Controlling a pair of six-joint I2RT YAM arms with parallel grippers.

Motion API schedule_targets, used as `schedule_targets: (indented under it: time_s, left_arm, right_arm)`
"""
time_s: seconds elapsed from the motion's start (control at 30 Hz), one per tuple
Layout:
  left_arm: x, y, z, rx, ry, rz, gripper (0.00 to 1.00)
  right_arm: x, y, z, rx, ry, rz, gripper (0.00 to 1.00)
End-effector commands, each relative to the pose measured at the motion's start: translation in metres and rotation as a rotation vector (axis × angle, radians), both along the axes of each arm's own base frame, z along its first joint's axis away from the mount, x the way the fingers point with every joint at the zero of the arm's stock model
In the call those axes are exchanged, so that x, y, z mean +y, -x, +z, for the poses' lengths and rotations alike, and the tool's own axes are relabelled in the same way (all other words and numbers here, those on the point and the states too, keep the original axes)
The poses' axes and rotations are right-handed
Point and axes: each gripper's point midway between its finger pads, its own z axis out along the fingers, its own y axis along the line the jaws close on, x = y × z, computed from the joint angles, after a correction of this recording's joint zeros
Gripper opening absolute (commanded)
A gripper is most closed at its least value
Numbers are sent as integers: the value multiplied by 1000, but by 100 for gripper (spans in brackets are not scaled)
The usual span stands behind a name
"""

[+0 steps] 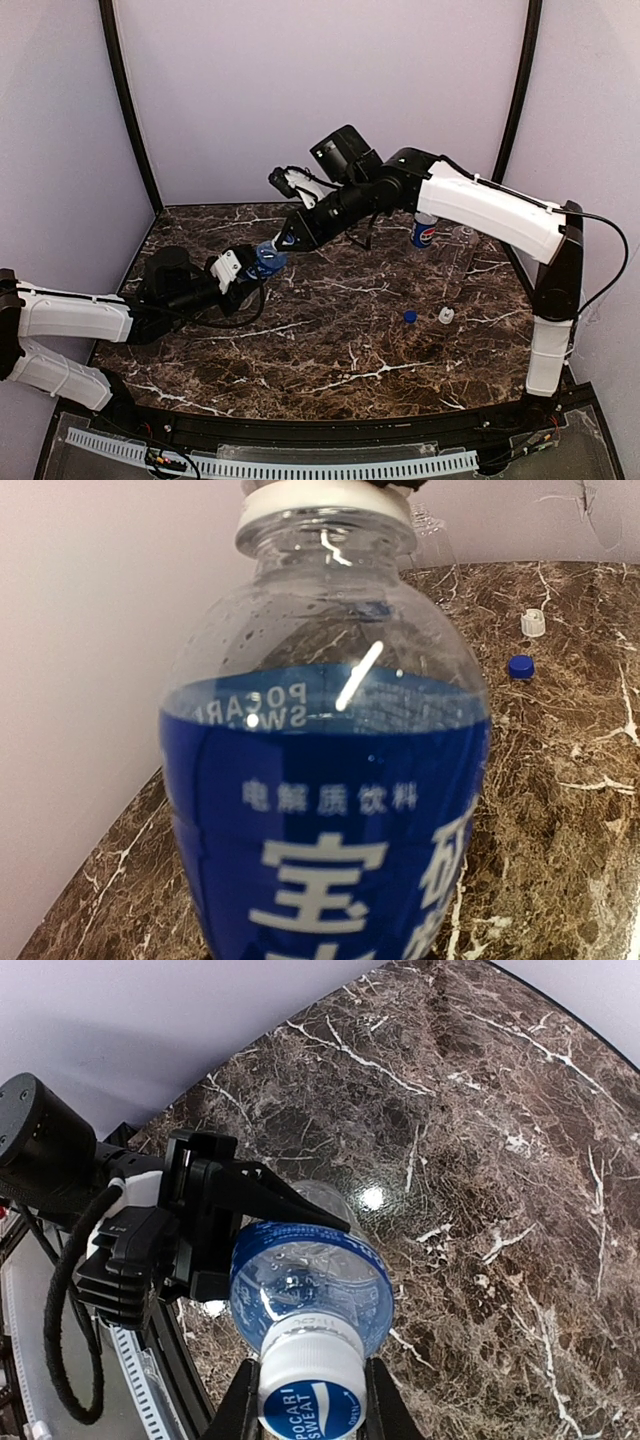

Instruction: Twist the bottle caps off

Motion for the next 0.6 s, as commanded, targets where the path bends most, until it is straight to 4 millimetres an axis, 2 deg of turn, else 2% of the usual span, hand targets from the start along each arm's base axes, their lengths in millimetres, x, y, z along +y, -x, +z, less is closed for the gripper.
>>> schedule_targets:
  time_s: [0.0, 0.03, 0.13, 0.23, 0.3, 0.37, 0.43, 0.57]
  left_arm:
    - [-7, 5, 6, 2, 21, -46, 27]
    - [-8, 8, 4, 8, 14, -61, 27]
    - [-14, 22, -7, 36, -7, -146, 27]
    - [-14, 31, -17, 78, -28, -181, 27]
    - [-16, 39, -20, 99, -29, -218, 27]
    - [-20, 49, -23, 126, -29, -271, 26]
    - [-24, 65, -27, 161, -32, -361, 26]
    - [-26, 81, -33, 202, -40, -439, 25]
  right_arm:
    - [7, 7, 13, -60, -37, 89, 6]
    - [7, 11, 13, -89, -33, 124, 1]
    - [1, 29, 20, -292, -7, 293, 0]
    - [-8, 66, 23, -552, -8, 533, 0]
    - [-16, 95, 20, -708, -26, 704, 0]
    - [-26, 114, 15, -849, -51, 838, 0]
    - [-35, 125, 9, -987, -43, 931, 0]
    - [-41, 117, 3, -1143, 77, 986, 0]
